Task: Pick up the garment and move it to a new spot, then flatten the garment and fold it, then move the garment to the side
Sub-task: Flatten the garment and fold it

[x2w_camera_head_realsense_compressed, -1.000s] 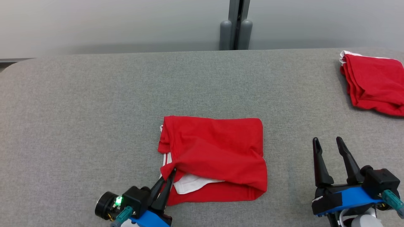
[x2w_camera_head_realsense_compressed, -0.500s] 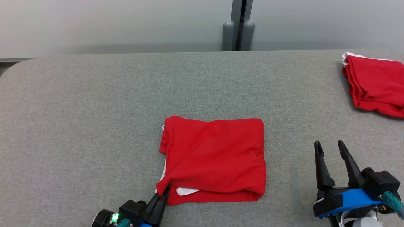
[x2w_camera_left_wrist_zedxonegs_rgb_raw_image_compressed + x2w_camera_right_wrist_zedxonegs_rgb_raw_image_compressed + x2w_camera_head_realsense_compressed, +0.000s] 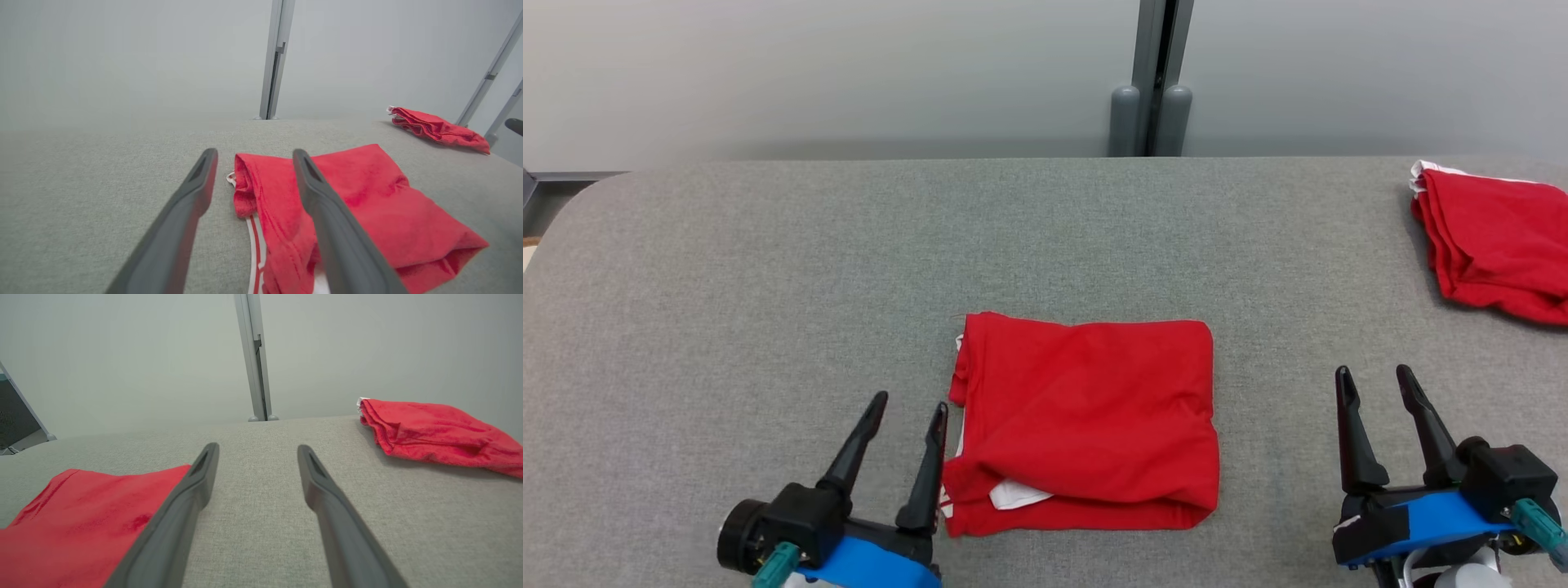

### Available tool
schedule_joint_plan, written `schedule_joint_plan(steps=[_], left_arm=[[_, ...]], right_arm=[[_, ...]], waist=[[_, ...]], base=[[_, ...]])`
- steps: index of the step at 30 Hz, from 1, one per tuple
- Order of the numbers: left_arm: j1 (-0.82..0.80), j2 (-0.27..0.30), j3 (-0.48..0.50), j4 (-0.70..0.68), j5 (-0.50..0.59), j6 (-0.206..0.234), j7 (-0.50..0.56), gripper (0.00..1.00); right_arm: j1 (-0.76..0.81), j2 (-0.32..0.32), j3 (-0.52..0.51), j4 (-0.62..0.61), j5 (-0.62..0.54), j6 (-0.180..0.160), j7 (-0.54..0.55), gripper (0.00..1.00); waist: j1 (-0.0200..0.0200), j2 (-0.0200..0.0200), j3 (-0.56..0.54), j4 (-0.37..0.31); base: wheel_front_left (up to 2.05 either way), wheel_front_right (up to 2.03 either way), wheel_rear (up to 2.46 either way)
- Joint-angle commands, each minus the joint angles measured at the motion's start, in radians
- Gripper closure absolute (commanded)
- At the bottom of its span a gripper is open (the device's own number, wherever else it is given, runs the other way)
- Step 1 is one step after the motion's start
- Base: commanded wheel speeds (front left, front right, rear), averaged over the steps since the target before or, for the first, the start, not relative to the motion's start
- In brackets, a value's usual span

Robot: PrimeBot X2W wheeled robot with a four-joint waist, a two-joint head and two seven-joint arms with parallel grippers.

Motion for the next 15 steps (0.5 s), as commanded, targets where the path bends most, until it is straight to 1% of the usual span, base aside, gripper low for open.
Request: schedule_joint_plan(steps=[1, 9, 10, 15], left_arm=[[0.004, -0.006, 0.033, -0.016, 0.009, 0.006, -0.002, 0.00], [-0.015, -0.025, 0.162, -0.042, 0.026, 0.021, -0.002, 0.00], [-0.015, -0.025, 0.162, -0.042, 0.026, 0.021, -0.002, 0.00], [-0.013, -0.027, 0.230, -0.029, 0.036, 0.026, -0.002, 0.00]], right_arm=[[0.005, -0.001, 0.007, -0.010, 0.000, 0.000, -0.003, 0.00], [0.012, -0.001, 0.019, -0.027, -0.003, 0.000, -0.003, 0.00], [0.012, -0.001, 0.019, -0.027, -0.003, 0.000, -0.003, 0.00], [0.030, -0.001, 0.022, -0.044, -0.005, 0.000, 0.006, 0.00]], waist=[[0.0001, 0.0000, -0.006, -0.001], [0.0001, 0.0000, -0.036, -0.004], [0.0001, 0.0000, -0.036, -0.004], [0.0001, 0.0000, -0.054, -0.006]], base=[[0.00, 0.00, 0.00], [0.00, 0.00, 0.00], [0.00, 0.00, 0.00], [0.00, 0.00, 0.00]])
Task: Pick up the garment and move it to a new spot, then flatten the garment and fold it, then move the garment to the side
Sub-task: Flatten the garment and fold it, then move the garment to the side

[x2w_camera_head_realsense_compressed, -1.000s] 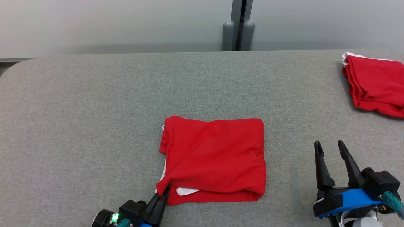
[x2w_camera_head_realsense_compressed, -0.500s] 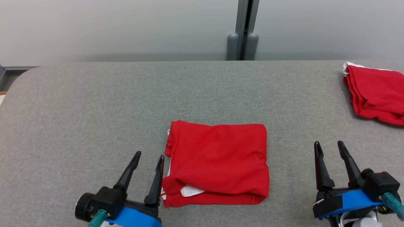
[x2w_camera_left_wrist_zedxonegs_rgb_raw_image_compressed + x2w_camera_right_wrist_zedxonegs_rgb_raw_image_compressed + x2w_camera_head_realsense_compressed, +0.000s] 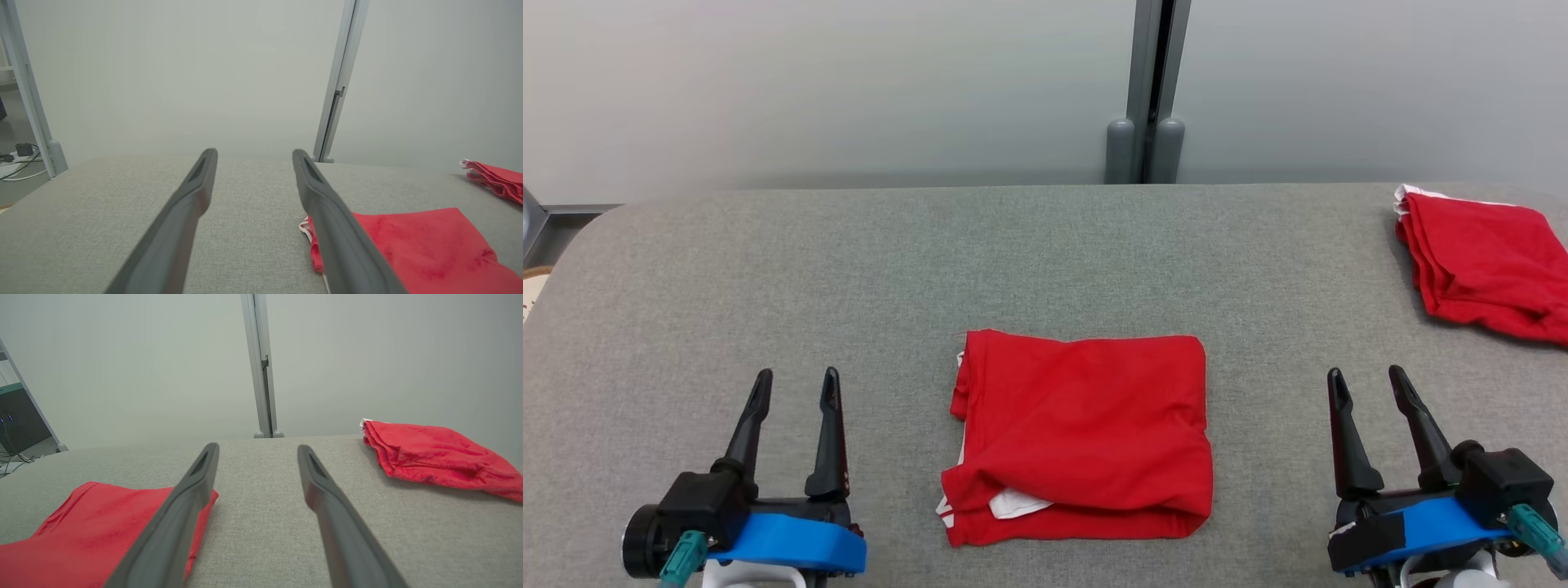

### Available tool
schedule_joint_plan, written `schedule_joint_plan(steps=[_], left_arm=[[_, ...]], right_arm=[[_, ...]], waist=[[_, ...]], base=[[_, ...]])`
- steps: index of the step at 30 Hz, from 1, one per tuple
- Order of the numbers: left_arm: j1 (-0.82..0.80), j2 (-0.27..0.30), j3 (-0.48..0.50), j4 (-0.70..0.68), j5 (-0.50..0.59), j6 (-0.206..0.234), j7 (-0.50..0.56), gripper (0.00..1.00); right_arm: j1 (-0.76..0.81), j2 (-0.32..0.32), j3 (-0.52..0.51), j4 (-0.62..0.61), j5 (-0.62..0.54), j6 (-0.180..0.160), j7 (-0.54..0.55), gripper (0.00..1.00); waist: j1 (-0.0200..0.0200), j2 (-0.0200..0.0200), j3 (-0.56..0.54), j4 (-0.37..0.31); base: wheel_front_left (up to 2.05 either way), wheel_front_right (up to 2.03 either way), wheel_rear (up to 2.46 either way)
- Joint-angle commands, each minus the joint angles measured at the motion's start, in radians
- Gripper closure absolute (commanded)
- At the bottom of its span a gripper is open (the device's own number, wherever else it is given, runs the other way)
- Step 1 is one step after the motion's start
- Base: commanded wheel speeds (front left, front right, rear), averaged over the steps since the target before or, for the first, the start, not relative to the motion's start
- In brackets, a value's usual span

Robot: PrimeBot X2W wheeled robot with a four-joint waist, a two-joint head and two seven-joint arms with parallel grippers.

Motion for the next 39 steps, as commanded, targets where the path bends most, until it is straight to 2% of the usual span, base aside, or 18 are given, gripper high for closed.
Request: schedule_joint_plan(steps=[1, 9, 24, 39], left_arm=[[-0.004, 0.001, 0.013, 0.008, 0.007, 0.006, -0.002, 0.00], [0.007, -0.001, 0.067, 0.026, 0.024, 0.008, -0.002, 0.00], [0.025, -0.020, 0.081, 0.017, 0.064, 0.016, -0.002, 0.00], [0.013, -0.029, 0.085, 0.019, 0.067, 0.011, -0.002, 0.00]], right_arm=[[0.021, -0.001, -0.001, -0.009, -0.005, 0.000, 0.004, 0.00], [0.059, -0.001, -0.013, -0.053, -0.015, 0.000, 0.033, 0.00], [0.123, -0.001, -0.024, -0.119, -0.029, 0.000, 0.083, 0.00], [0.054, -0.001, -0.009, -0.091, -0.039, 0.000, 0.105, 0.00]], waist=[[0.0001, -0.0001, -0.007, -0.001], [0.0001, -0.0001, -0.023, -0.002], [0.0001, -0.0001, -0.035, 0.004], [0.0001, -0.0001, -0.021, 0.017]], base=[[0.00, 0.00, 0.00], [0.00, 0.00, 0.00], [0.00, 0.00, 0.00], [0.00, 0.00, 0.00]])
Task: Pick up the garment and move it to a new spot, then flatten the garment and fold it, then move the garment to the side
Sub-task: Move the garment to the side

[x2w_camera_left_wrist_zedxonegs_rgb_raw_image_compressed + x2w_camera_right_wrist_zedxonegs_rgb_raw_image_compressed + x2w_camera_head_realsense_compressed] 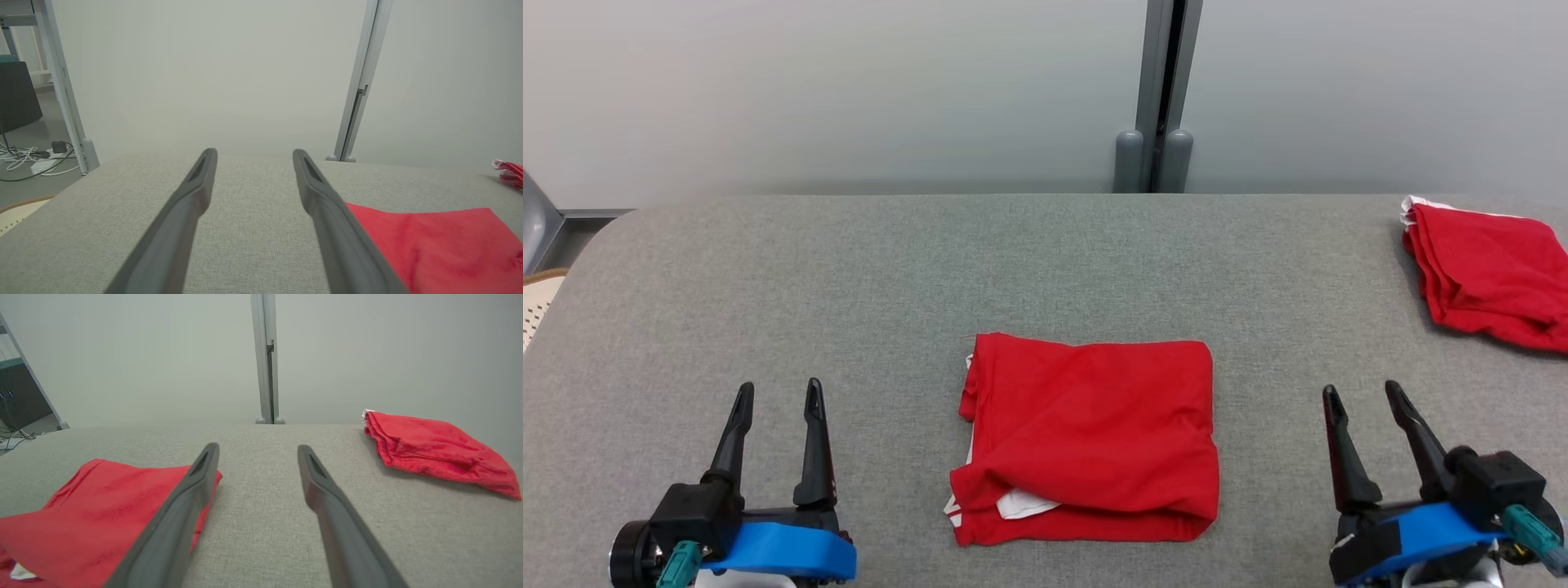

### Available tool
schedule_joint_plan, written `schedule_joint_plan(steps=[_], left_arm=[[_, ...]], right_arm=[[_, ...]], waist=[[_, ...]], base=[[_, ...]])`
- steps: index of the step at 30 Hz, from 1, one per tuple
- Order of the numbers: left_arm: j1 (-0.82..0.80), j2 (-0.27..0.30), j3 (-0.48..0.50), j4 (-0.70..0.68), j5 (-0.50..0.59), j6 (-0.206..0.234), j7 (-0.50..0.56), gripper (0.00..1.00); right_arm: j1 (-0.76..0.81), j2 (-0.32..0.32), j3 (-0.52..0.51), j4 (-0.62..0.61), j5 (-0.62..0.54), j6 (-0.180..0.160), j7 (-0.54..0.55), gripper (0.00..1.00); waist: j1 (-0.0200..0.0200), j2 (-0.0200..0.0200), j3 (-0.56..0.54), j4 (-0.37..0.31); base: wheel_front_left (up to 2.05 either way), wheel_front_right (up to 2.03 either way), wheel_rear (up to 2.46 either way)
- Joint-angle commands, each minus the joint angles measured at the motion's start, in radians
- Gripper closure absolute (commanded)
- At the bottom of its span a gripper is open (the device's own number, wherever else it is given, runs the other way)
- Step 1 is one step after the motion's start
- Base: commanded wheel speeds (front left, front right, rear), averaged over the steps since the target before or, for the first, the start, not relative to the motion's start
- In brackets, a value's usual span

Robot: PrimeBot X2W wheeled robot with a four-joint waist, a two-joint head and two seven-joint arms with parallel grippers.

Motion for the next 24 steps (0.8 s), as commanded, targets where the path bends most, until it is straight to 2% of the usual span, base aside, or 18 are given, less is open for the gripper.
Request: schedule_joint_plan(steps=[1, 8, 24], left_arm=[[-0.012, 0.000, 0.007, -0.001, 0.001, -0.001, -0.002, 0.00], [-0.035, -0.011, 0.003, -0.001, 0.000, -0.006, -0.002, 0.00], [-0.087, -0.031, -0.005, 0.004, 0.002, -0.015, -0.002, 0.00]], right_arm=[[-0.039, -0.001, 0.015, 0.010, -0.009, 0.000, 0.005, 0.00], [-0.153, -0.001, 0.102, 0.116, -0.008, 0.000, 0.055, 0.00], [-0.270, -0.001, 0.162, 0.454, 0.000, 0.000, 0.053, 0.00]], waist=[[0.0000, 0.0000, 0.005, 0.003], [0.0000, 0.0000, 0.028, 0.026], [0.0000, 0.0000, 0.107, 0.095]], base=[[0.00, 0.00, 0.00], [0.00, 0.00, 0.00], [0.00, 0.00, 0.00]])
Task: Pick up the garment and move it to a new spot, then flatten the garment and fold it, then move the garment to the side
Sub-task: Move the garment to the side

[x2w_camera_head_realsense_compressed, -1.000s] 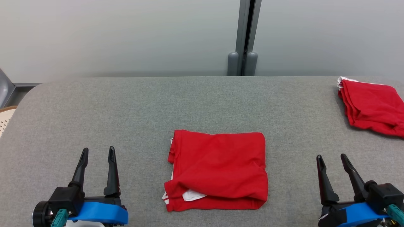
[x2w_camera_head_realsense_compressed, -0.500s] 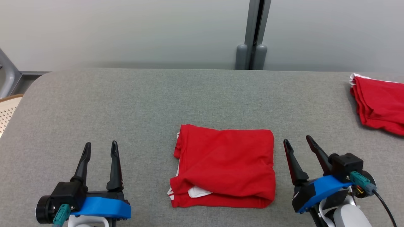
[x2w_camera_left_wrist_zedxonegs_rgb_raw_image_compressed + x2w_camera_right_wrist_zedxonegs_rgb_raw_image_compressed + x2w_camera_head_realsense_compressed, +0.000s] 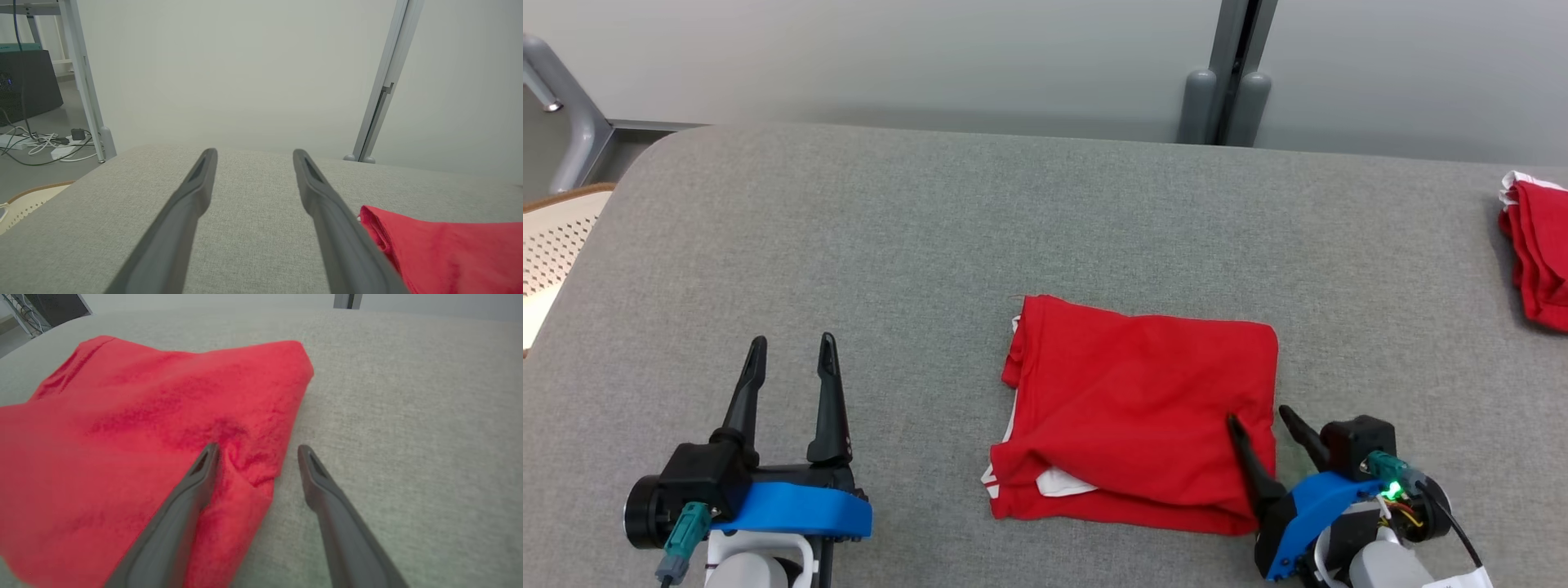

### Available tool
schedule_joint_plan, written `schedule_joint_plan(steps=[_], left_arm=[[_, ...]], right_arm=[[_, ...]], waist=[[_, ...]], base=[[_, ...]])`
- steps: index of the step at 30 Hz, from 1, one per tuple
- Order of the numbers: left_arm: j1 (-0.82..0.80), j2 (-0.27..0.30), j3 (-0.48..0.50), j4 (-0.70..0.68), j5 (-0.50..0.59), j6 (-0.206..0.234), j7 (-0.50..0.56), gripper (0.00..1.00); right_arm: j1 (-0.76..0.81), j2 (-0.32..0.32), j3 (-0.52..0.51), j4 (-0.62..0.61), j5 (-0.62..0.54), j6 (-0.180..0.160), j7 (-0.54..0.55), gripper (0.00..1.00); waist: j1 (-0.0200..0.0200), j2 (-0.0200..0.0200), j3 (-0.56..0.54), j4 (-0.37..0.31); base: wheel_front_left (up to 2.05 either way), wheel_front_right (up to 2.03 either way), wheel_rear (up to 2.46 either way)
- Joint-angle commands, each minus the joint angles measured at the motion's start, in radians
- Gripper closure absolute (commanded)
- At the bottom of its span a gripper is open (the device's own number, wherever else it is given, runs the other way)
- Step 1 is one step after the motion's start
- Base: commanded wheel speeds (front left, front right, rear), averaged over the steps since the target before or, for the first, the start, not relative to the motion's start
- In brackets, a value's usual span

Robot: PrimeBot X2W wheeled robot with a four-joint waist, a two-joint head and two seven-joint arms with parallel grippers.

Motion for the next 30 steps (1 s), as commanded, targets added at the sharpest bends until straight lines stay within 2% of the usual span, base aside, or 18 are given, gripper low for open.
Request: schedule_joint_plan(steps=[1, 7, 8, 9, 10, 11, 20, 30], left_arm=[[-0.014, -0.001, 0.001, 0.002, 0.004, -0.004, -0.002, 0.00], [-0.025, -0.006, 0.010, 0.001, 0.006, -0.004, -0.002, 0.00], [-0.026, -0.006, 0.011, 0.000, 0.005, -0.003, -0.002, 0.00], [-0.027, -0.007, 0.011, 0.001, 0.005, -0.004, -0.002, 0.00], [-0.027, -0.007, 0.011, 0.001, 0.005, -0.004, -0.002, 0.00], [-0.027, -0.008, 0.013, 0.003, 0.005, -0.004, -0.002, 0.00], [-0.044, -0.011, 0.017, -0.009, 0.007, -0.006, -0.002, 0.00], [-0.091, -0.013, 0.019, -0.045, 0.011, -0.008, -0.002, 0.00]], right_arm=[[-0.018, -0.002, 0.011, 0.035, 0.011, 0.000, -0.008, 0.00], [-0.021, -0.001, 0.076, 0.115, 0.053, 0.000, -0.030, 0.00], [-0.025, -0.001, 0.084, 0.121, 0.060, 0.000, -0.034, 0.56], [-0.030, 0.000, 0.091, 0.126, 0.070, 0.000, -0.042, 0.92], [-0.030, 0.000, 0.091, 0.126, 0.070, 0.000, -0.042, 0.92], [-0.042, -0.001, 0.096, 0.133, 0.073, 0.000, -0.062, 1.00], [-0.121, -0.025, 0.030, 0.134, 0.017, 0.000, -0.117, 1.00], [-0.192, -0.166, -0.055, 0.073, 0.009, 0.000, -0.111, 1.00]], waist=[[-0.0001, 0.0000, 0.008, 0.007], [-0.0001, 0.0000, 0.023, 0.004], [-0.0001, 0.0000, 0.026, 0.002], [-0.0001, 0.0000, 0.027, -0.001], [-0.0001, 0.0000, 0.027, -0.001], [-0.0001, 0.0000, 0.032, -0.007], [-0.0001, 0.0000, 0.055, -0.059], [-0.0001, 0.0000, 0.142, -0.168]], base=[[0.00, 0.00, 0.00], [0.00, 0.00, 0.00], [0.00, 0.00, 0.00], [0.00, 0.00, 0.00], [0.00, 0.00, 0.00], [0.00, 0.00, 0.00], [0.00, 0.00, 0.00], [0.00, 0.00, 0.00]])
